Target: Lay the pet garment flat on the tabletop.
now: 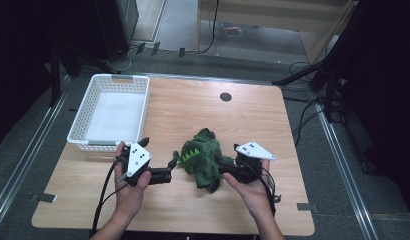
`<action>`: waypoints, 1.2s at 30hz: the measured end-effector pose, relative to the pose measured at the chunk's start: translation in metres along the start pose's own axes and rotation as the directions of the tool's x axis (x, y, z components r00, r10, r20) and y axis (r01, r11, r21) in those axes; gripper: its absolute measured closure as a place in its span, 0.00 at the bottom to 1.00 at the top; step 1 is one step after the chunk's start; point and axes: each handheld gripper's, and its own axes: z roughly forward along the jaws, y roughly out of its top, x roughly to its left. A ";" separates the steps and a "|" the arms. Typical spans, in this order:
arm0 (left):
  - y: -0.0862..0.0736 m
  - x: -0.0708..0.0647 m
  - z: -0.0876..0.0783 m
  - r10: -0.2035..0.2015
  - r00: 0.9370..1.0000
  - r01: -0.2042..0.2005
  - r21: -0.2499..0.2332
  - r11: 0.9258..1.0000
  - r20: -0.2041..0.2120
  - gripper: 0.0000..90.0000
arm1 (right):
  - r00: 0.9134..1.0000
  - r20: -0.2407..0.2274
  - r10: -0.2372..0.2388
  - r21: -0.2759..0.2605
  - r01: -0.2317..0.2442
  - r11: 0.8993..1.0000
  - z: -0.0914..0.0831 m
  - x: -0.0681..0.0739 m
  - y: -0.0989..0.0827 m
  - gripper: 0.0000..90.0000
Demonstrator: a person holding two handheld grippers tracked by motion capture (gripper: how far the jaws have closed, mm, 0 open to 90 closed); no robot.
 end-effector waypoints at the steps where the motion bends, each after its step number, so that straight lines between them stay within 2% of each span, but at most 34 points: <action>1: -0.005 -0.001 0.002 -0.002 1.000 0.001 0.016 1.000 0.014 0.00 | 1.000 0.010 0.012 0.018 -0.012 1.000 0.003 -0.006 -0.004 0.28; 3: -0.007 -0.001 0.003 -0.006 1.000 0.006 0.022 1.000 0.019 0.00 | 1.000 0.011 0.020 0.034 -0.020 0.999 0.007 -0.010 -0.009 0.28; 4: -0.011 -0.001 0.005 -0.020 0.999 0.019 0.033 0.999 0.030 0.00 | 1.000 0.009 0.018 0.065 -0.019 0.998 0.015 -0.015 -0.018 0.32; 6: -0.015 -0.002 0.006 -0.020 0.999 0.018 0.046 0.999 0.042 0.00 | 0.999 0.034 -0.001 0.082 -0.002 0.997 0.022 -0.014 -0.026 0.47; 8: -0.016 -0.003 0.006 -0.018 0.999 0.016 0.050 0.999 0.048 0.00 | 0.999 0.033 -0.007 0.120 0.003 0.993 0.028 -0.011 -0.032 0.64; 11: -0.020 -0.008 0.007 -0.028 0.996 0.023 0.058 0.998 0.080 0.00 | 0.999 -0.040 0.024 0.171 -0.017 0.985 0.035 -0.009 -0.037 0.81; 13: -0.026 -0.014 0.010 -0.020 0.994 0.012 0.075 0.997 0.109 0.00 | 0.999 -0.052 0.005 0.184 0.005 0.983 0.037 -0.003 -0.040 0.89; 14: -0.026 -0.014 0.010 -0.020 0.994 0.012 0.075 0.997 0.109 0.00 | 0.998 -0.058 -0.007 0.186 0.017 0.982 0.037 0.000 -0.040 0.92; 16: -0.031 -0.020 0.013 -0.017 0.990 0.004 0.089 0.996 0.141 0.00 | 0.997 -0.077 -0.015 0.180 0.029 0.983 0.035 0.007 -0.039 0.96; 17: -0.031 -0.020 0.013 -0.017 0.990 0.004 0.089 0.996 0.141 0.00 | 0.996 -0.082 -0.024 0.175 0.038 0.984 0.034 0.010 -0.038 0.99; 18: -0.032 -0.020 0.014 -0.020 0.988 0.006 0.095 0.995 0.151 0.00 | 0.996 -0.082 -0.024 0.175 0.038 0.984 0.034 0.010 -0.038 0.99; 19: -0.035 -0.021 0.016 -0.037 0.988 0.020 0.112 0.993 0.152 0.00 | 0.994 -0.105 -0.028 0.164 0.045 0.985 0.033 0.016 -0.037 1.00; 22: -0.038 -0.020 0.018 -0.051 0.986 0.031 0.128 0.991 0.156 0.01 | 0.993 -0.117 -0.033 0.163 0.052 0.985 0.033 0.023 -0.037 1.00; 24: -0.040 -0.020 0.019 -0.050 0.989 0.031 0.136 0.990 0.136 0.09 | 0.988 -0.151 -0.036 0.166 0.062 0.984 0.034 0.029 -0.037 1.00; 25: -0.041 -0.019 0.019 -0.057 0.990 0.038 0.138 0.990 0.132 0.20 | 0.984 -0.174 -0.046 0.167 0.076 0.983 0.034 0.034 -0.038 1.00; 26: -0.041 -0.015 0.020 -0.072 0.987 0.051 0.141 0.989 0.145 0.24 | 0.980 -0.191 -0.052 0.164 0.084 0.983 0.034 0.036 -0.038 1.00; 28: -0.041 -0.013 0.020 -0.081 0.987 0.060 0.148 0.987 0.141 0.28 | 0.974 -0.216 -0.061 0.154 0.096 0.983 0.032 0.040 -0.037 1.00; 29: -0.041 -0.013 0.020 -0.081 0.987 0.060 0.148 0.987 0.141 0.29 | 0.974 -0.216 -0.061 0.154 0.096 0.983 0.032 0.040 -0.037 1.00; 30: -0.041 -0.013 0.021 -0.083 0.986 0.061 0.152 0.986 0.142 0.29 | 0.967 -0.246 -0.066 0.138 0.103 0.985 0.031 0.043 -0.035 1.00; 31: -0.043 -0.014 0.023 -0.083 0.988 0.060 0.172 0.983 0.131 0.30 | 0.964 -0.256 -0.068 0.134 0.105 0.985 0.030 0.044 -0.035 1.00; 32: -0.043 -0.014 0.023 -0.083 0.988 0.060 0.172 0.983 0.131 0.29 | 0.964 -0.256 -0.068 0.134 0.105 0.985 0.030 0.044 -0.035 1.00; 33: -0.044 -0.015 0.027 -0.074 0.991 0.051 0.202 0.978 0.109 0.29 | 0.959 -0.274 -0.077 0.126 0.115 0.985 0.028 0.047 -0.034 1.00; 34: -0.044 -0.015 0.027 -0.074 0.991 0.051 0.202 0.978 0.109 0.27 | 0.959 -0.274 -0.077 0.126 0.115 0.985 0.028 0.047 -0.034 1.00; 35: -0.045 -0.015 0.029 -0.071 0.993 0.049 0.220 0.974 0.093 0.27 | 0.956 -0.283 -0.082 0.125 0.122 0.985 0.027 0.049 -0.034 1.00; 36: -0.047 -0.017 0.032 -0.068 0.996 0.050 0.249 0.967 0.063 0.27 | 0.948 -0.302 -0.098 0.123 0.140 0.982 0.027 0.052 -0.033 1.00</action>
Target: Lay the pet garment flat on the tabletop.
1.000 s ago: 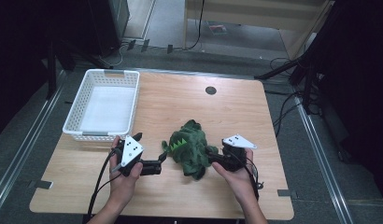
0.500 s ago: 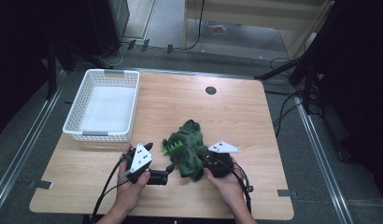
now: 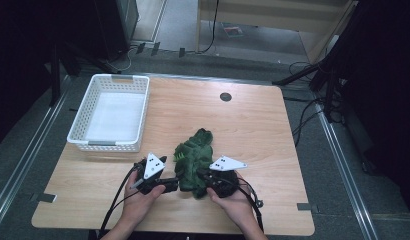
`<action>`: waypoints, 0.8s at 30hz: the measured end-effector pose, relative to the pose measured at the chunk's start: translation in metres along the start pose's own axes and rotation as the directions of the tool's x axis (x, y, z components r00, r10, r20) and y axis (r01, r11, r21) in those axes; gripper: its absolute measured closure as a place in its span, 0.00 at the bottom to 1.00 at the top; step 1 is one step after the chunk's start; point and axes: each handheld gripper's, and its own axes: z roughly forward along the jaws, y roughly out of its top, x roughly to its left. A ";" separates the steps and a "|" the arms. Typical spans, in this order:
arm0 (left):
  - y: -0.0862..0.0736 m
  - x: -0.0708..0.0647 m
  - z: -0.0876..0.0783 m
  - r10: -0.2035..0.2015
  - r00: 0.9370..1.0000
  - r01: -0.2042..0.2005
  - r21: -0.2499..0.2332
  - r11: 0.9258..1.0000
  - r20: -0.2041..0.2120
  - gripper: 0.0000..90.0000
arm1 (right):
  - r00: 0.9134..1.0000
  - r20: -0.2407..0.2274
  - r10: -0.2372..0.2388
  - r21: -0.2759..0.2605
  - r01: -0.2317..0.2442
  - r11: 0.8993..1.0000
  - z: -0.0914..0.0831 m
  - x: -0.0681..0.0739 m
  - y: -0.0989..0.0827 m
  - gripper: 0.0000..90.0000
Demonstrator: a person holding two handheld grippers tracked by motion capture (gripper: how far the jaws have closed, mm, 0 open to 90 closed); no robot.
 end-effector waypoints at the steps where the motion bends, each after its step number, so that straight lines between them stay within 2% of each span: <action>1: 0.000 0.000 0.000 0.000 1.000 0.000 0.000 1.000 0.000 0.28 | 1.000 0.000 0.000 0.000 0.000 1.000 0.000 0.000 0.000 1.00; 2: 0.000 0.000 0.002 -0.004 1.000 0.004 0.014 1.000 -0.007 0.31 | 1.000 -0.010 -0.020 -0.004 0.020 1.000 -0.001 0.002 0.000 1.00; 4: -0.001 -0.001 0.002 -0.011 1.000 0.011 0.017 1.000 -0.023 0.44 | 0.999 -0.030 -0.028 -0.007 0.028 1.000 -0.002 0.003 0.001 1.00; 5: -0.001 0.000 0.002 -0.019 0.999 0.019 0.006 1.000 -0.030 0.44 | 0.999 -0.030 -0.028 -0.007 0.028 1.000 -0.002 0.003 0.001 1.00; 7: -0.001 0.003 0.000 -0.045 0.999 0.045 -0.005 0.999 -0.023 0.58 | 0.998 -0.039 -0.041 -0.013 0.040 0.999 -0.002 0.005 0.001 1.00; 8: -0.001 0.005 0.000 -0.061 0.998 0.061 -0.007 0.998 -0.011 0.63 | 0.998 -0.050 -0.046 -0.019 0.045 0.999 -0.003 0.005 0.001 1.00; 9: -0.002 0.008 -0.001 -0.072 0.997 0.072 -0.007 0.997 0.004 0.71 | 0.996 -0.061 -0.058 -0.023 0.057 0.998 -0.004 0.008 0.002 1.00; 11: -0.002 0.013 -0.002 -0.102 0.994 0.103 -0.009 0.995 0.034 0.80 | 0.994 -0.077 -0.073 -0.031 0.071 0.997 -0.005 0.011 0.003 1.00; 12: -0.003 0.016 -0.002 -0.112 0.993 0.113 -0.011 0.994 0.048 0.80 | 0.994 -0.077 -0.073 -0.031 0.071 0.997 -0.005 0.011 0.003 1.00; 13: -0.003 0.019 -0.004 -0.124 0.990 0.126 -0.019 0.992 0.070 0.89 | 0.992 -0.098 -0.086 -0.036 0.083 0.996 -0.005 0.014 0.003 0.99; 14: -0.003 0.019 -0.004 -0.124 0.990 0.126 -0.019 0.992 0.070 0.94 | 0.989 -0.114 -0.090 -0.040 0.085 0.996 -0.005 0.015 0.004 0.98; 16: -0.001 0.023 -0.007 -0.124 0.988 0.127 -0.024 0.992 0.098 1.00 | 0.988 -0.123 -0.097 -0.050 0.091 0.995 -0.006 0.018 0.005 0.97; 20: 0.000 0.026 -0.010 -0.128 0.985 0.132 -0.030 0.991 0.120 1.00 | 0.985 -0.135 -0.106 -0.071 0.097 0.993 -0.010 0.019 0.007 0.95; 21: 0.000 0.027 -0.012 -0.127 0.984 0.132 -0.034 0.991 0.124 1.00 | 0.986 -0.125 -0.108 -0.093 0.097 0.991 -0.014 0.016 0.009 0.88; 22: 0.000 0.027 -0.012 -0.127 0.984 0.132 -0.034 0.991 0.124 1.00 | 0.986 -0.125 -0.108 -0.093 0.097 0.991 -0.014 0.016 0.009 0.88; 23: 0.000 0.027 -0.013 -0.135 0.983 0.140 -0.035 0.990 0.128 0.96 | 0.990 -0.112 -0.089 -0.114 0.076 0.991 -0.020 0.011 0.011 0.77; 24: 0.001 0.029 -0.016 -0.145 0.981 0.151 -0.038 0.988 0.133 0.92 | 0.991 -0.106 -0.084 -0.125 0.070 0.990 -0.022 0.007 0.012 0.71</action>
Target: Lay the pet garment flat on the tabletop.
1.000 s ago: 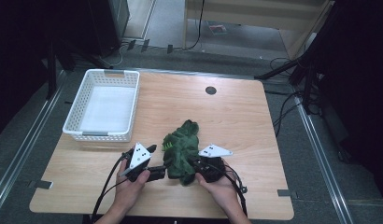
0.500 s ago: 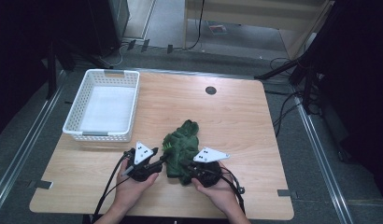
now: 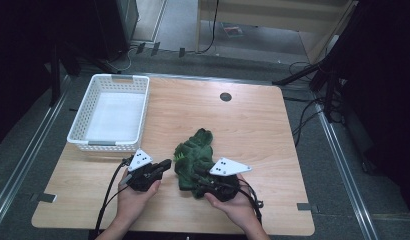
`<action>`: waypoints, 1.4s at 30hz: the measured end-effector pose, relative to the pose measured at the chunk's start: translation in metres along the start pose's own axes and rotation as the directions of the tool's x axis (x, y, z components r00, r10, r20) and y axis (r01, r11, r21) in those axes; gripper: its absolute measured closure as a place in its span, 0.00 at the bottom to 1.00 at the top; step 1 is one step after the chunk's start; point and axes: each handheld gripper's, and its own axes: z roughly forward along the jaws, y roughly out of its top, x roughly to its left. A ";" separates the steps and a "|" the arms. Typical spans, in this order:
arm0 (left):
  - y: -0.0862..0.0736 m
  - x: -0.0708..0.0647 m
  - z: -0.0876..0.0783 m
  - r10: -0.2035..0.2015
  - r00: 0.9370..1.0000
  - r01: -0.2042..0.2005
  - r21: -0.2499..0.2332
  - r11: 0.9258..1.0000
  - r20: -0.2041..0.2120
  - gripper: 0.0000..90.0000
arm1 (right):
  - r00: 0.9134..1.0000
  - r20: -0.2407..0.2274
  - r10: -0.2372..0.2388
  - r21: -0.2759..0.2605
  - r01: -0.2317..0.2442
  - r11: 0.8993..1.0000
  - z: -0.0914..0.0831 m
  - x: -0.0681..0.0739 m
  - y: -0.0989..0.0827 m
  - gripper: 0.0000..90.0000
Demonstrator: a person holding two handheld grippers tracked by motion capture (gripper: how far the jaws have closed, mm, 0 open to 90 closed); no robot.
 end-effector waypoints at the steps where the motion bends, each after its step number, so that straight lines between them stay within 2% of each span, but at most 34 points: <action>1: 0.000 0.000 0.000 0.000 1.000 0.000 0.000 1.000 0.000 0.88 | 1.000 0.000 0.000 0.000 0.000 1.000 0.000 0.000 0.000 0.71; 2: 0.001 0.001 -0.001 -0.003 1.000 0.003 -0.001 1.000 -0.002 0.83 | 1.000 0.029 0.001 -0.002 -0.001 1.000 -0.005 -0.008 0.001 0.59; 3: 0.001 0.000 -0.002 -0.005 1.000 0.005 -0.005 1.000 -0.013 0.83 | 1.000 0.029 0.001 -0.002 -0.001 1.000 -0.005 -0.008 0.001 0.59; 5: 0.002 0.001 -0.004 -0.006 1.000 0.006 -0.015 1.000 -0.023 0.75 | 0.995 0.096 0.009 -0.006 -0.009 1.000 -0.009 -0.015 -0.001 0.44; 6: 0.003 0.001 -0.005 -0.009 1.000 0.009 -0.024 1.000 -0.022 0.72 | 0.988 0.152 0.042 0.001 -0.043 0.999 -0.007 -0.024 -0.005 0.29; 8: 0.003 0.001 -0.004 -0.011 1.000 0.010 -0.024 1.000 -0.021 0.70 | 0.978 0.189 0.083 0.024 -0.089 0.996 0.001 -0.029 -0.011 0.24; 9: 0.003 0.001 -0.004 -0.011 1.000 0.010 -0.024 1.000 -0.021 0.70 | 0.978 0.185 0.092 0.036 -0.101 0.994 0.006 -0.030 -0.014 0.24; 10: 0.002 0.000 -0.004 -0.007 1.000 0.007 -0.021 1.000 -0.019 0.69 | 0.979 0.182 0.097 0.053 -0.108 0.993 0.012 -0.029 -0.017 0.26; 11: 0.002 -0.001 -0.003 0.002 1.000 -0.002 -0.017 1.000 -0.020 0.69 | 0.978 0.186 0.095 0.072 -0.109 0.991 0.017 -0.028 -0.019 0.34; 13: 0.002 -0.002 -0.003 0.002 1.000 -0.002 -0.016 1.000 -0.017 0.69 | 0.979 0.195 0.063 0.087 -0.081 0.993 0.023 -0.023 -0.022 0.65; 15: 0.002 -0.002 -0.003 0.009 1.000 -0.009 -0.017 1.000 -0.015 0.69 | 0.984 0.170 0.050 0.103 -0.068 0.992 0.025 -0.020 -0.022 0.88; 16: 0.002 -0.002 -0.003 0.009 1.000 -0.009 -0.017 1.000 -0.015 0.69 | 0.984 0.170 0.050 0.103 -0.068 0.992 0.025 -0.020 -0.022 0.88; 18: 0.003 -0.001 -0.004 0.007 1.000 -0.008 -0.019 1.000 -0.007 0.68 | 0.986 0.154 0.059 0.087 -0.073 0.994 0.023 -0.020 -0.020 0.96; 20: 0.003 0.000 -0.005 0.007 1.000 -0.007 -0.023 1.000 0.000 0.68 | 0.984 0.155 0.087 0.063 -0.098 0.993 0.016 -0.022 -0.016 0.97; 21: 0.004 0.000 -0.005 0.007 1.000 -0.006 -0.025 1.000 0.011 0.67 | 0.983 0.150 0.109 0.012 -0.112 0.994 0.007 -0.024 -0.010 0.97; 22: 0.004 -0.002 -0.005 0.012 0.999 -0.011 -0.024 1.000 0.038 0.66 | 0.982 0.144 0.121 -0.015 -0.120 0.993 0.001 -0.024 -0.007 0.97; 25: 0.004 -0.006 -0.004 0.024 0.997 -0.023 -0.026 0.999 0.073 0.64 | 0.981 0.130 0.146 -0.066 -0.138 0.988 -0.010 -0.024 0.001 0.97; 26: 0.005 -0.009 -0.004 0.031 0.995 -0.029 -0.031 0.999 0.094 0.61 | 0.979 0.127 0.157 -0.089 -0.147 0.985 -0.015 -0.023 0.005 0.97; 27: 0.005 -0.012 -0.004 0.040 0.992 -0.036 -0.033 0.999 0.117 0.59 | 0.977 0.143 0.160 -0.125 -0.143 0.982 -0.025 -0.021 0.014 0.97; 28: 0.006 -0.020 -0.004 0.067 0.986 -0.062 -0.038 0.997 0.153 0.57 | 0.974 0.152 0.171 -0.143 -0.149 0.978 -0.029 -0.019 0.017 0.97; 29: 0.006 -0.020 -0.004 0.067 0.986 -0.062 -0.038 0.997 0.153 0.56 | 0.971 0.158 0.179 -0.163 -0.153 0.975 -0.034 -0.018 0.021 0.97; 30: 0.007 -0.029 -0.004 0.095 0.977 -0.088 -0.042 0.995 0.192 0.54 | 0.969 0.169 0.182 -0.177 -0.152 0.972 -0.038 -0.016 0.024 0.97; 31: 0.007 -0.029 -0.004 0.095 0.977 -0.088 -0.042 0.995 0.192 0.53 | 0.969 0.169 0.182 -0.177 -0.152 0.972 -0.038 -0.016 0.024 0.97; 32: 0.007 -0.033 -0.004 0.109 0.972 -0.101 -0.045 0.994 0.209 0.51 | 0.965 0.189 0.185 -0.195 -0.148 0.970 -0.046 -0.012 0.030 0.97; 33: 0.007 -0.038 -0.004 0.115 0.967 -0.107 -0.047 0.993 0.226 0.51 | 0.965 0.189 0.185 -0.195 -0.148 0.970 -0.046 -0.012 0.030 0.97; 36: 0.007 -0.052 -0.002 0.135 0.945 -0.131 -0.035 0.991 0.298 0.44 | 0.961 0.210 0.180 -0.219 -0.133 0.967 -0.057 -0.005 0.039 0.96; 37: 0.007 -0.057 -0.001 0.149 0.937 -0.147 -0.031 0.989 0.316 0.38 | 0.959 0.213 0.185 -0.234 -0.133 0.963 -0.062 0.000 0.043 0.96; 38: 0.007 -0.062 0.000 0.155 0.933 -0.155 -0.025 0.988 0.325 0.36 | 0.959 0.213 0.185 -0.234 -0.133 0.963 -0.062 0.000 0.043 0.96; 40: 0.006 -0.076 0.004 0.189 0.928 -0.193 -0.021 0.981 0.321 0.38 | 0.957 0.225 0.186 -0.252 -0.127 0.959 -0.067 0.008 0.048 0.96; 41: 0.006 -0.076 0.004 0.189 0.928 -0.193 -0.021 0.981 0.321 0.46 | 0.957 0.225 0.186 -0.252 -0.127 0.959 -0.067 0.008 0.048 0.96; 42: 0.007 -0.078 0.004 0.209 0.933 -0.211 -0.024 0.977 0.294 0.46 | 0.956 0.227 0.183 -0.253 -0.124 0.959 -0.068 0.010 0.050 0.96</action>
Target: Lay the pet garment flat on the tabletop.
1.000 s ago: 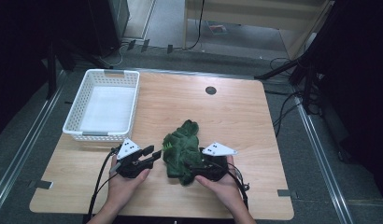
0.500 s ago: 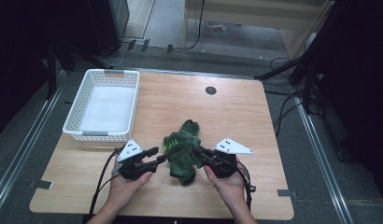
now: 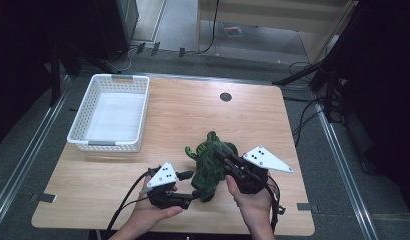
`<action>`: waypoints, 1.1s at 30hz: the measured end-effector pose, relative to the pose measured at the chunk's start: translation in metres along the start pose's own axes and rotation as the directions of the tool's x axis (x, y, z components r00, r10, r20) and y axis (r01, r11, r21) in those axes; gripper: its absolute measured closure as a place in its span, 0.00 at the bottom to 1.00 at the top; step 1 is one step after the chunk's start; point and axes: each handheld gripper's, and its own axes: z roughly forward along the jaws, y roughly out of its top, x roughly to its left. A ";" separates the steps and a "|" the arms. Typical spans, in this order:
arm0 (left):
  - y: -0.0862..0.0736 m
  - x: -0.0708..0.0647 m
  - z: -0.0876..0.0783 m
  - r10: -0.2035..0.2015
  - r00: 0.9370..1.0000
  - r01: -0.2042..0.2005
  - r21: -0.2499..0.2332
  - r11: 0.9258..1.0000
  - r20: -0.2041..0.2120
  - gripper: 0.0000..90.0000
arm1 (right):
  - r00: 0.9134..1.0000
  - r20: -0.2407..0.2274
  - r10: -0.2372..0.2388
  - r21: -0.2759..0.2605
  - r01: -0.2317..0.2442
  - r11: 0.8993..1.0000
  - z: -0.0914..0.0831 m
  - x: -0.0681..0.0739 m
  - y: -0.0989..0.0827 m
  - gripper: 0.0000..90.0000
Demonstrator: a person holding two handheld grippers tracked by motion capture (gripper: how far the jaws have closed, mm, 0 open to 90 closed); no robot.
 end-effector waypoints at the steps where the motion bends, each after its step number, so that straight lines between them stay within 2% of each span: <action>1: 0.001 -0.001 0.000 0.008 1.000 -0.008 0.002 1.000 -0.025 0.59 | 1.000 0.001 -0.003 -0.002 0.003 1.000 -0.002 0.002 0.001 0.96; 2: 0.002 -0.001 -0.001 0.004 1.000 -0.004 0.000 1.000 -0.011 0.80 | 1.000 0.020 -0.023 -0.006 0.023 1.000 -0.006 0.006 0.004 0.96; 3: 0.004 0.000 -0.003 -0.005 1.000 0.005 -0.002 1.000 0.022 0.80 | 1.000 0.020 -0.023 -0.006 0.023 1.000 -0.006 0.006 0.004 0.96; 4: 0.005 0.001 -0.005 -0.008 0.998 0.008 -0.004 1.000 0.063 0.88 | 0.999 0.033 -0.034 -0.007 0.035 0.999 -0.009 0.008 0.005 0.96; 5: 0.008 0.000 -0.007 -0.001 0.995 0.001 -0.002 1.000 0.104 0.90 | 0.998 0.048 -0.041 -0.006 0.041 0.999 -0.013 0.009 0.007 0.96; 6: 0.014 -0.006 -0.011 0.042 0.983 -0.043 0.006 0.999 0.177 0.92 | 0.995 0.075 -0.060 -0.006 0.061 0.998 -0.023 0.013 0.011 0.96; 7: 0.018 -0.010 -0.012 0.063 0.974 -0.067 0.010 0.998 0.216 0.93 | 0.993 0.091 -0.070 -0.010 0.071 0.997 -0.030 0.015 0.015 0.96; 8: 0.018 -0.010 -0.012 0.063 0.974 -0.067 0.010 0.998 0.216 0.93 | 0.993 0.091 -0.070 -0.010 0.071 0.997 -0.030 0.015 0.015 0.96; 9: 0.022 -0.015 -0.013 0.086 0.963 -0.091 0.009 0.996 0.254 0.93 | 0.991 0.108 -0.082 -0.013 0.084 0.996 -0.037 0.019 0.019 0.96; 10: 0.025 -0.020 -0.014 0.098 0.952 -0.103 0.003 0.995 0.290 0.92 | 0.983 0.148 -0.110 -0.012 0.113 0.994 -0.052 0.025 0.028 0.95; 11: 0.028 -0.024 -0.015 0.107 0.940 -0.112 -0.003 0.994 0.324 0.92 | 0.983 0.148 -0.110 -0.012 0.113 0.994 -0.052 0.025 0.028 0.95; 12: 0.032 -0.028 -0.017 0.119 0.928 -0.122 -0.014 0.992 0.352 0.91 | 0.969 0.198 -0.145 -0.009 0.150 0.989 -0.065 0.032 0.036 0.95; 13: 0.032 -0.028 -0.017 0.119 0.928 -0.122 -0.014 0.992 0.352 0.90 | 0.961 0.223 -0.166 -0.004 0.171 0.985 -0.069 0.034 0.039 0.95; 14: 0.032 -0.027 -0.017 0.118 0.928 -0.122 -0.012 0.993 0.353 0.90 | 0.961 0.223 -0.166 -0.004 0.171 0.985 -0.069 0.034 0.039 0.95; 15: 0.032 -0.024 -0.017 0.112 0.933 -0.119 -0.002 0.993 0.343 0.90 | 0.956 0.235 -0.177 0.003 0.182 0.983 -0.071 0.036 0.041 0.95; 16: 0.030 -0.018 -0.016 0.093 0.942 -0.102 0.012 0.995 0.323 0.89 | 0.953 0.234 -0.190 0.023 0.190 0.982 -0.065 0.036 0.040 0.95; 17: 0.028 -0.011 -0.015 0.061 0.951 -0.074 0.030 0.997 0.303 0.89 | 0.954 0.228 -0.193 0.043 0.188 0.981 -0.057 0.034 0.038 0.95; 19: 0.021 0.005 -0.009 -0.008 0.967 -0.015 0.087 0.996 0.255 0.89 | 0.966 0.190 -0.174 0.089 0.160 0.983 -0.031 0.022 0.030 0.95; 20: 0.016 0.013 -0.006 -0.039 0.972 0.013 0.117 0.993 0.230 0.89 | 0.966 0.190 -0.174 0.089 0.160 0.983 -0.031 0.022 0.030 0.95; 21: 0.011 0.022 -0.002 -0.073 0.975 0.043 0.147 0.988 0.208 0.88 | 0.974 0.163 -0.158 0.138 0.136 0.981 0.003 0.004 0.018 0.94; 22: 0.006 0.030 0.001 -0.101 0.978 0.071 0.165 0.984 0.182 0.88 | 0.974 0.163 -0.158 0.138 0.136 0.981 0.003 0.004 0.018 0.94; 23: 0.000 0.037 0.004 -0.129 0.980 0.101 0.179 0.979 0.151 0.88 | 0.985 0.106 -0.133 0.145 0.117 0.982 0.036 -0.016 0.003 0.86; 24: -0.005 0.044 0.006 -0.162 0.980 0.138 0.188 0.972 0.119 0.88 | 0.989 0.095 -0.117 0.145 0.103 0.984 0.050 -0.026 -0.004 0.78; 25: -0.010 0.051 0.007 -0.184 0.978 0.164 0.190 0.968 0.094 0.88 | 0.994 0.077 -0.074 0.138 0.063 0.988 0.062 -0.037 -0.010 0.69; 26: -0.014 0.057 0.008 -0.199 0.978 0.186 0.186 0.965 0.053 0.87 | 0.999 0.039 -0.006 0.133 0.000 0.991 0.069 -0.048 -0.014 0.59; 27: -0.021 0.070 0.006 -0.239 0.971 0.236 0.180 0.955 -0.010 0.86 | 0.998 -0.001 0.065 0.137 -0.064 0.989 0.072 -0.059 -0.017 0.54; 28: -0.021 0.070 0.006 -0.239 0.971 0.236 0.180 0.955 -0.010 0.86 | 0.998 -0.001 0.065 0.137 -0.064 0.989 0.072 -0.059 -0.017 0.54; 29: -0.025 0.078 0.002 -0.270 0.961 0.276 0.161 0.948 -0.063 0.85 | 0.990 -0.034 0.134 0.109 -0.130 0.986 0.066 -0.073 -0.017 0.51; 30: -0.025 0.078 0.002 -0.270 0.961 0.276 0.161 0.948 -0.063 0.84 | 0.991 -0.031 0.133 0.087 -0.130 0.988 0.059 -0.077 -0.015 0.51; 32: -0.026 0.084 -0.002 -0.291 0.952 0.303 0.145 0.942 -0.099 0.79 | 0.993 -0.024 0.119 0.062 -0.117 0.991 0.045 -0.084 -0.010 0.50; 33: -0.026 0.086 -0.004 -0.295 0.948 0.310 0.136 0.941 -0.119 0.79 | 0.993 -0.024 0.119 0.062 -0.117 0.991 0.045 -0.084 -0.010 0.50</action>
